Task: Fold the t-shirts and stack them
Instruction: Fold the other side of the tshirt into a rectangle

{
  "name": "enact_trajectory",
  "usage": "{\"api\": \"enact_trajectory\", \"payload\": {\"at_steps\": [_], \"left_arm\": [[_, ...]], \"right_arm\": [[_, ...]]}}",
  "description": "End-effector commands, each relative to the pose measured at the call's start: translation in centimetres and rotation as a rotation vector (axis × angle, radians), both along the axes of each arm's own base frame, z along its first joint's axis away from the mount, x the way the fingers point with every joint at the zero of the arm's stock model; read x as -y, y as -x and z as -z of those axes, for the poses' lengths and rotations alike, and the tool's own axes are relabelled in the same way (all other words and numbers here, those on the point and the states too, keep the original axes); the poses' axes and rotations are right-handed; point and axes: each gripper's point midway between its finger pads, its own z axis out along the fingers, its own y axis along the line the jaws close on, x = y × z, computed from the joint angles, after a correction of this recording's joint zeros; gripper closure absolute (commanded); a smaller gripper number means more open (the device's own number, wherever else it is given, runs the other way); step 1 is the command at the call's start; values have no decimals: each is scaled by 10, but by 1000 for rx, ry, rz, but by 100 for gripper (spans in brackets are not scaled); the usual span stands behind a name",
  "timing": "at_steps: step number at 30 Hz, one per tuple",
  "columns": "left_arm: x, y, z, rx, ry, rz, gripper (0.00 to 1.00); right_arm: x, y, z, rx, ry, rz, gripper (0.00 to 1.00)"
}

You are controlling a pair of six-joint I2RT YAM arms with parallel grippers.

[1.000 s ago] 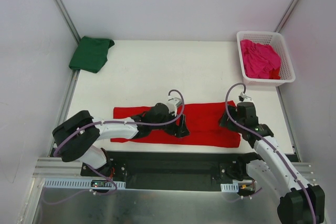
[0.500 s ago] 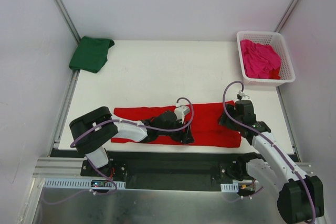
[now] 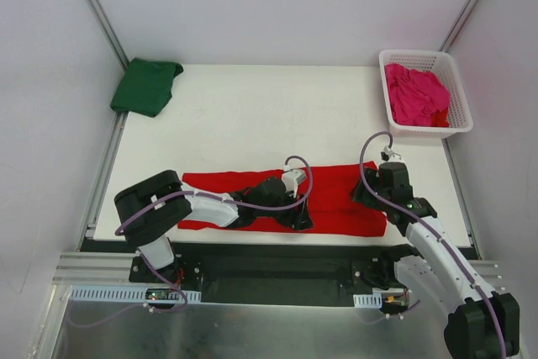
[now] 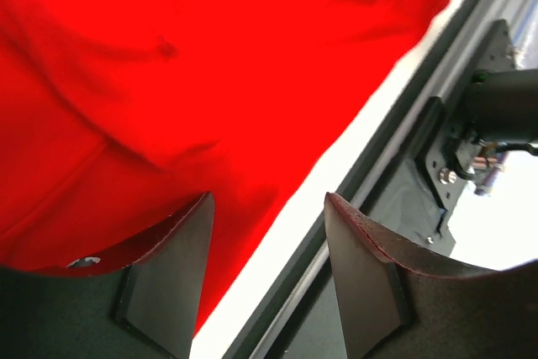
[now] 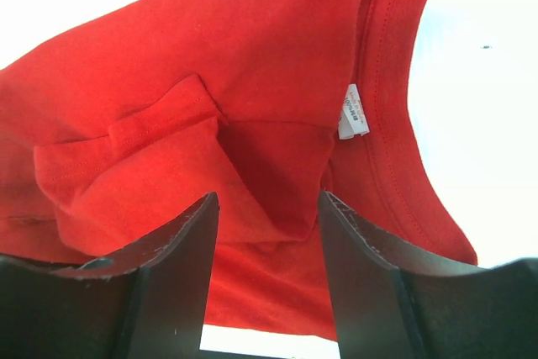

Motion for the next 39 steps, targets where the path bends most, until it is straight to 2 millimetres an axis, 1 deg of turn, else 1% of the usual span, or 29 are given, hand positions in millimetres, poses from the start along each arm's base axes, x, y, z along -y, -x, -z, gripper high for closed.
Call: {"api": "enact_trajectory", "payload": {"at_steps": [1,5,9,17,21,23,24,27,39], "left_arm": [[3,-15,-24,107,12,-36,45],[-2,-26,-22,149,-14,-83,46],[0,-35,-24,173,-6,-120,47],[12,-36,-14,149,8,-114,49],[17,-38,-17,152,19,-108,50],[19,-39,-15,152,16,-107,50],[20,-39,-14,151,15,-106,50],[21,-39,-13,147,13,-102,50],[24,-40,-9,146,7,-97,51]], "right_arm": [[-3,2,-6,12,-8,-18,46],[-4,2,-3,3,-12,-20,46],[-4,2,-2,-1,-8,-22,46],[-3,4,0,-5,-7,-21,47],[-3,5,1,-7,-4,-23,49],[-3,5,2,-10,-4,-23,49],[-8,7,1,-16,-30,-45,49],[-10,9,3,-23,-37,-54,50],[-12,22,8,-46,-63,-52,51]]}}
